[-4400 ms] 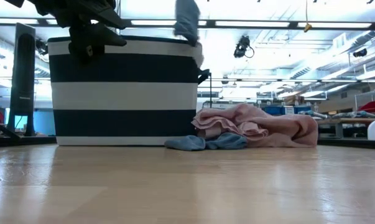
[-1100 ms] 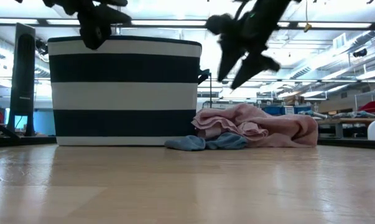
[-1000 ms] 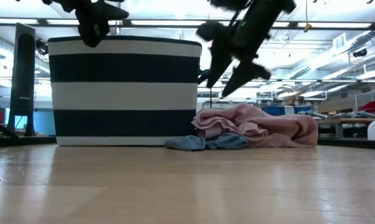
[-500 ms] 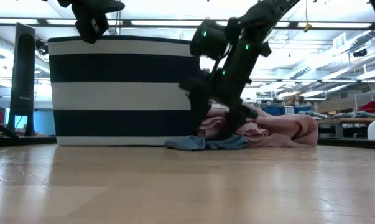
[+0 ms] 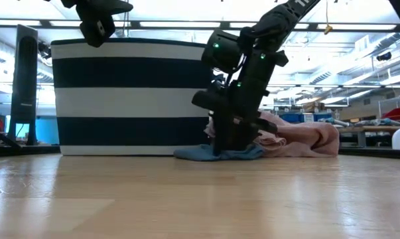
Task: Sort clothes
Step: Put the blue sock into the blue laundry bin
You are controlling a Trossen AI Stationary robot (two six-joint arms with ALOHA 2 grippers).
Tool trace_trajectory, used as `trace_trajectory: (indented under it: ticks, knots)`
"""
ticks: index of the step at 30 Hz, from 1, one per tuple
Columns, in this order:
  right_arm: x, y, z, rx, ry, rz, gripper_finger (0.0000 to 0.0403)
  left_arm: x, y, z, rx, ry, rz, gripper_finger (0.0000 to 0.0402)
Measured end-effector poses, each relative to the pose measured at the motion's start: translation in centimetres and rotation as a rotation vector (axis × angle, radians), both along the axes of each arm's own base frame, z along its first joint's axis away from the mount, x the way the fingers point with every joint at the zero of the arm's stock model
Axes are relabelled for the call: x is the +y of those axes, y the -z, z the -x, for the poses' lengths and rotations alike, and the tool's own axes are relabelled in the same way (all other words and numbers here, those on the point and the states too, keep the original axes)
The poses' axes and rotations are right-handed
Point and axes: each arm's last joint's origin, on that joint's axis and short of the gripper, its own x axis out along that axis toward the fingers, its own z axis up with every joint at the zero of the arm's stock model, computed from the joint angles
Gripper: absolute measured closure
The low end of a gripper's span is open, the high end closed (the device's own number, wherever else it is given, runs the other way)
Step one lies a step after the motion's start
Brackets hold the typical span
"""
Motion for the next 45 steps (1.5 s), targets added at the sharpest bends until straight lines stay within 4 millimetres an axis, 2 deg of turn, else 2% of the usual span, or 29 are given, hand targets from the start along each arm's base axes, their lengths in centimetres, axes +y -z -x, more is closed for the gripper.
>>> trace_trajectory:
  ticks: [4,6,10,13,20,27,32,38,41,45]
  knots:
    - [0.2,-0.5,0.4,0.017,-0.053,-0.043,0.0351,0.0,0.0,0.0,0.000,0.000,-0.001,0.0275]
    - [0.4,-0.8,0.7,0.024,-0.082,-0.078,0.0387,0.0,0.0,0.0,0.000,0.000,-0.002,0.0275]
    - [1.2,-1.6,1.6,0.076,-0.114,-0.119,0.0390,0.0,0.0,0.0,0.000,0.001,-0.002,0.0275]
    - [2.0,-3.2,2.5,0.095,-0.143,-0.102,0.0397,0.0,0.0,0.0,0.000,0.001,-0.003,0.0275]
    - [3.2,-9.3,5.7,0.029,-0.144,-0.033,0.0400,0.0,0.0,0.0,0.000,0.001,-0.004,0.0275]
    - [2.9,-14.9,10.3,-0.051,-0.072,0.007,0.0401,0.0,0.1,0.0,0.003,-0.004,-0.007,0.0275]
    - [2.5,-19.0,12.4,-0.034,-0.051,0.086,0.0402,0.0,0.2,0.0,0.011,0.012,-0.066,0.0275]
    - [2.1,-24.6,13.1,-0.083,-0.064,0.189,0.0402,0.0,0.3,0.1,0.018,0.019,-0.095,0.0275]
    - [1.7,-27.3,12.6,-0.158,-0.072,0.247,0.0403,0.1,0.3,0.1,0.020,0.021,-0.104,0.0275]
    - [1.0,-30.3,11.1,-0.268,-0.097,0.335,0.0403,0.1,0.3,0.1,0.019,0.021,-0.106,0.0275]
